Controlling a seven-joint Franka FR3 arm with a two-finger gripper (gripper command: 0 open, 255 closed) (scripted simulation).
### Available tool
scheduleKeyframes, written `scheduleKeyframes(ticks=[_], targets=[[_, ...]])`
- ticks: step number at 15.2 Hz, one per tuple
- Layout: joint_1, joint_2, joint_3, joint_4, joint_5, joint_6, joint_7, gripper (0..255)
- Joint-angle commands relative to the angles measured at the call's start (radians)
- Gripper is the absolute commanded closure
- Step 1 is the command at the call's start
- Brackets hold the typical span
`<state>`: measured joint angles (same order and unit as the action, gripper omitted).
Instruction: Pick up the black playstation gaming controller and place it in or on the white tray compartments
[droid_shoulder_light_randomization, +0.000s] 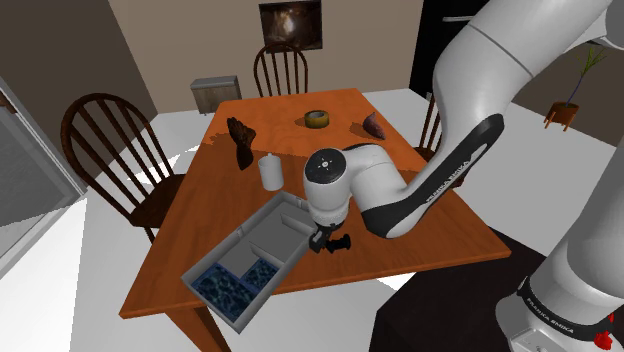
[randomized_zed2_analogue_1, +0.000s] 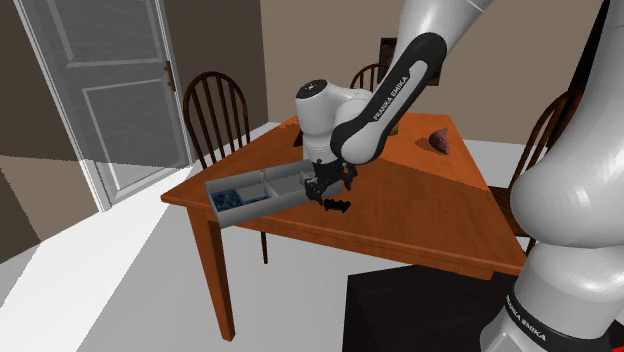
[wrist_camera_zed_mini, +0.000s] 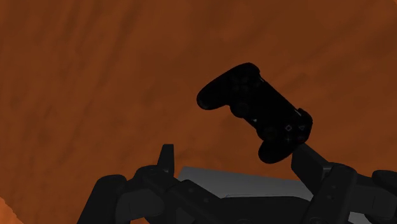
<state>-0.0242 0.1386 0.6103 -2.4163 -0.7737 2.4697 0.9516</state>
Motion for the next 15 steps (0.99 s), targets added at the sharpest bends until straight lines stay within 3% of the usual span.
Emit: scheduleKeyframes(ticks=[1,2,11,15], targets=[[0.0,0.0,0.0,0.0,0.0,0.0,0.0,0],[0.0,0.0,0.0,0.0,0.0,0.0,0.0,255],[0.0,0.0,0.0,0.0,0.0,0.0,0.0,255],[-0.01,-0.059,0.018,-0.004,0.083,-0.02,-0.071,255]])
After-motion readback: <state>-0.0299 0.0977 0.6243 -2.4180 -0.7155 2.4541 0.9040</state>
